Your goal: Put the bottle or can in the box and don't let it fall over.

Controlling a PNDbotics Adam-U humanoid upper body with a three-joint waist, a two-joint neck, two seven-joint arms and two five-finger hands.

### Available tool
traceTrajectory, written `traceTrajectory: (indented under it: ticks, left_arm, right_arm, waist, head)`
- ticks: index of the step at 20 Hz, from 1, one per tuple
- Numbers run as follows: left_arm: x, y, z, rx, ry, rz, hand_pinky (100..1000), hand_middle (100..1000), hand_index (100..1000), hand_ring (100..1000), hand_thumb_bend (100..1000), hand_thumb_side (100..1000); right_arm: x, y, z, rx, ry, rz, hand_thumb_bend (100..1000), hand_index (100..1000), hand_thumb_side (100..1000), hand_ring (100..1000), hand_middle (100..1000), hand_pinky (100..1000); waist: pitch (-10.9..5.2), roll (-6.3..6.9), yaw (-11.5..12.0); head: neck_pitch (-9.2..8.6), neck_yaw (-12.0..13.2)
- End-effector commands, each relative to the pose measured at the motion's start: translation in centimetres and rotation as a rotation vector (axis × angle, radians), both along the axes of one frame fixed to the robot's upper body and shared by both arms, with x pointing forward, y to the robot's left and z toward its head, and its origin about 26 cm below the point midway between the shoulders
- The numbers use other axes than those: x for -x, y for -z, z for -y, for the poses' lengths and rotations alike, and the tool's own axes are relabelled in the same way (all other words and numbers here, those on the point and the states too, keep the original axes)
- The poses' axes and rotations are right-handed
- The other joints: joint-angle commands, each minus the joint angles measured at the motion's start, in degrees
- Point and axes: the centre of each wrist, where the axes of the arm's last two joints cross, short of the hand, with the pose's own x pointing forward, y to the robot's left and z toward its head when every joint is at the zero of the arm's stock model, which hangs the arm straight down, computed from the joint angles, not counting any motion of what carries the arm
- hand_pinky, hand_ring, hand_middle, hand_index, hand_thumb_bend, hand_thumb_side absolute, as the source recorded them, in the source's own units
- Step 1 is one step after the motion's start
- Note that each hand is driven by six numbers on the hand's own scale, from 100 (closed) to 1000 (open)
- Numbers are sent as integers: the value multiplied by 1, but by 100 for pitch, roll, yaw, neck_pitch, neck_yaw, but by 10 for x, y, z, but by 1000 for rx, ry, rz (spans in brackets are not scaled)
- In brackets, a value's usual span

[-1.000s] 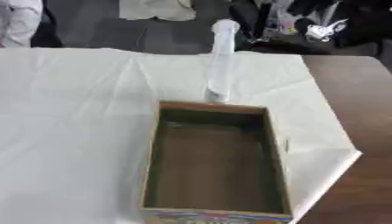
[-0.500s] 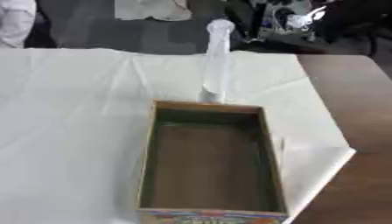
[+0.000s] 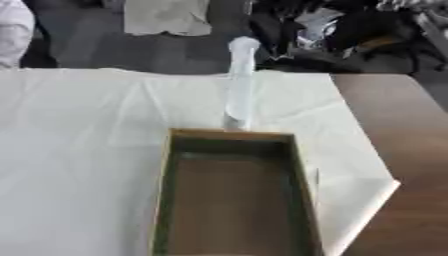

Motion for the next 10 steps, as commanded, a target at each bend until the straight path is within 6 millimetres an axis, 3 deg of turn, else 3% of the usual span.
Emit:
traceTrajectory:
  ticks: [1,10]
  left_arm:
    - [3,-13,0,-41,8,31,775,822,841,843,253,985]
    - [3,-15,1,-36,11,41,776,823,841,844,252,986]
  right_arm:
    - [1,-11,1,12,-3,31,100,854,572,850,797,864]
    - [0,-16,-1,-5,-71,49,102,854,544,854,797,865]
  waist:
    - [-64,25,20]
    - [57,10,132]
  head:
    - [-151,-96]
    - [-254,-125]
